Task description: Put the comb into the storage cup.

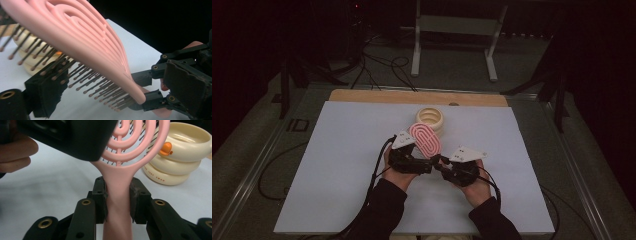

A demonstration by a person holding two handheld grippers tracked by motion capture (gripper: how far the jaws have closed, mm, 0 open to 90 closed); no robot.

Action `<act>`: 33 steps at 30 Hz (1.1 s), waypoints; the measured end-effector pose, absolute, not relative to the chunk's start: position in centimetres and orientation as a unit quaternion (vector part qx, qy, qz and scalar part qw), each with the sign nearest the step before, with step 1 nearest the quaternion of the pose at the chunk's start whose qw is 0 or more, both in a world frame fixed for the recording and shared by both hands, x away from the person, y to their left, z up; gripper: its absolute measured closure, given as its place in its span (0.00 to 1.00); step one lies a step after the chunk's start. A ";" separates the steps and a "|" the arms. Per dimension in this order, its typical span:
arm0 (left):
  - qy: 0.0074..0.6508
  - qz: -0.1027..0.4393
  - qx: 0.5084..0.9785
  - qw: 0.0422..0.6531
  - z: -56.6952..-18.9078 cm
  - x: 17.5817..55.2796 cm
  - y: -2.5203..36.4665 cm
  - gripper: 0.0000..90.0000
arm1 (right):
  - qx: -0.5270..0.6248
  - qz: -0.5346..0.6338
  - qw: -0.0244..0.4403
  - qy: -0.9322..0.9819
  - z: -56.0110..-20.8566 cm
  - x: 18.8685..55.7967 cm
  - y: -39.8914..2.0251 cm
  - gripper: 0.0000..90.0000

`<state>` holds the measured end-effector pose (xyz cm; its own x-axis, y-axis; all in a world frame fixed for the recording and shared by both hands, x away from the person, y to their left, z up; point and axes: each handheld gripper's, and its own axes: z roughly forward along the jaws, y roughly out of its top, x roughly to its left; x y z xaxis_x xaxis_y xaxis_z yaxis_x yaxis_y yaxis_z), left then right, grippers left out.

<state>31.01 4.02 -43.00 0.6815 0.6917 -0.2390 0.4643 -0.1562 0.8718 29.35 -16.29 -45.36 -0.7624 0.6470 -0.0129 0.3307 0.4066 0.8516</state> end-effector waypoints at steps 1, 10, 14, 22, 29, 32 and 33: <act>0.386 0.110 0.752 0.523 -43.0 31.0 3.9 0.18 | 0.292 0.456 0.175 0.822 -45.4 29.4 -16.3 0.77; 0.410 0.105 0.742 0.520 -42.8 31.2 3.9 0.37 | 0.293 0.457 0.177 0.821 -45.4 29.4 -16.3 0.77; 0.414 0.097 0.737 0.526 -42.9 31.3 4.0 0.43 | 0.290 0.455 0.181 0.822 -45.4 29.3 -16.2 0.77; 0.420 0.070 0.717 0.552 -43.0 31.5 4.4 0.60 | 0.284 0.452 0.183 0.826 -45.5 29.1 -15.9 0.77; 0.415 0.053 0.715 0.560 -43.0 31.5 4.4 0.67 | 0.283 0.450 0.178 0.828 -45.6 29.0 -15.6 0.77; 0.415 0.053 0.714 0.561 -43.0 31.5 4.4 0.68 | 0.285 0.451 0.176 0.827 -45.6 29.0 -15.6 0.77; 0.414 0.045 0.708 0.570 -43.0 31.5 4.4 0.68 | 0.285 0.451 0.176 0.827 -45.6 29.0 -15.6 0.77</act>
<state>31.47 4.38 -42.98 0.6526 0.6386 -0.4078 0.5351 -0.0074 0.8447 29.04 -15.61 -45.62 -0.7750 0.6310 -0.0344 0.3132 0.4309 0.8463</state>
